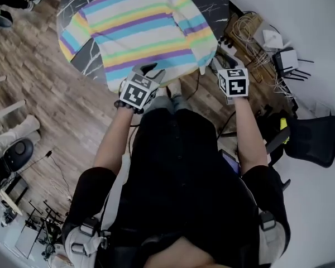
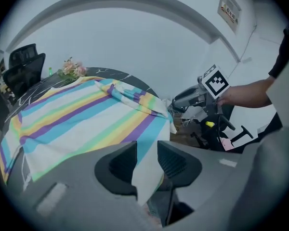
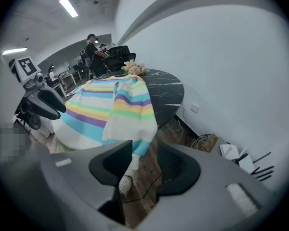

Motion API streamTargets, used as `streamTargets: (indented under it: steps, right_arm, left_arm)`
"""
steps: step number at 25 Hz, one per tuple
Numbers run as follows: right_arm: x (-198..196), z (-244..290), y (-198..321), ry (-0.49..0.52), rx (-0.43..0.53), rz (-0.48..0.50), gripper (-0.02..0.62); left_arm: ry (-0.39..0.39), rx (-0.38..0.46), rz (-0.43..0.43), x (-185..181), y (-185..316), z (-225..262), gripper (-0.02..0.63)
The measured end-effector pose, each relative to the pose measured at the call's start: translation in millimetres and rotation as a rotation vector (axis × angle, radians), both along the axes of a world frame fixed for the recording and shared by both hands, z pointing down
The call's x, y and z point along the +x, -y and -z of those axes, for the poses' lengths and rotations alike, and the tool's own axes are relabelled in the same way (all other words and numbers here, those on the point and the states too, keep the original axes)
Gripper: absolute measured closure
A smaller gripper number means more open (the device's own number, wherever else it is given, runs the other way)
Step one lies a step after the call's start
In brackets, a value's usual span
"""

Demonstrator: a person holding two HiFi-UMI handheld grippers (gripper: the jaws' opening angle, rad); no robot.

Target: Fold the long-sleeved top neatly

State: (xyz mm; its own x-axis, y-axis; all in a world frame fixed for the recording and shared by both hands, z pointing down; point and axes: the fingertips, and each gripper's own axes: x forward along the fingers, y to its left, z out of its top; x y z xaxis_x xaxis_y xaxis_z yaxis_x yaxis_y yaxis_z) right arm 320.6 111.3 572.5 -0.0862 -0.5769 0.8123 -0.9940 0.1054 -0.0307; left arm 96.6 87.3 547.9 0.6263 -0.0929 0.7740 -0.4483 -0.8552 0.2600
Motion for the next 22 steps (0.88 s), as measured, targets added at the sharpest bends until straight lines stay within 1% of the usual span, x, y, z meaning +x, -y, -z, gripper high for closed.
streamTargets:
  steps: [2, 4, 7, 11, 14, 17, 19, 22]
  right_arm:
    - [1.7, -7.8, -12.2, 0.016, -0.019, -0.047, 0.428]
    - [0.9, -18.2, -18.3, 0.040, -0.033, -0.073, 0.428]
    - [1.0, -37.6, -16.9, 0.053, -0.054, -0.071, 0.425]
    - [2.4, -51.4, -9.1, 0.070, -0.073, -0.043, 0.420]
    - [0.0, -52.8, -1.3, 0.125, -0.084, 0.006, 0.411]
    - [1.3, -55.2, 7.4, 0.175, -0.095, 0.081, 0.410]
    - [0.0, -59.6, 9.1, 0.224, -0.116, 0.154, 0.401]
    - [-0.3, -62.7, 12.1, 0.294, -0.151, 0.296, 0.396]
  left_arm:
    - [-0.002, -0.017, -0.037, 1.8, -1.0, 1.2, 0.466]
    - [-0.005, -0.018, -0.065, 1.8, 0.6, 2.1, 0.468]
    - [0.012, -0.012, -0.107, -0.1, 0.8, 1.3, 0.468]
    - [0.033, -0.010, -0.148, -4.4, -4.3, 2.2, 0.471]
    - [0.045, -0.029, -0.149, -0.3, -5.4, -1.6, 0.471]
    - [0.051, -0.035, -0.129, 16.8, -1.3, -6.5, 0.472]
    - [0.061, -0.032, -0.108, 30.9, 1.7, -9.7, 0.472]
    - [0.066, -0.063, -0.055, 56.6, 2.0, -11.3, 0.476]
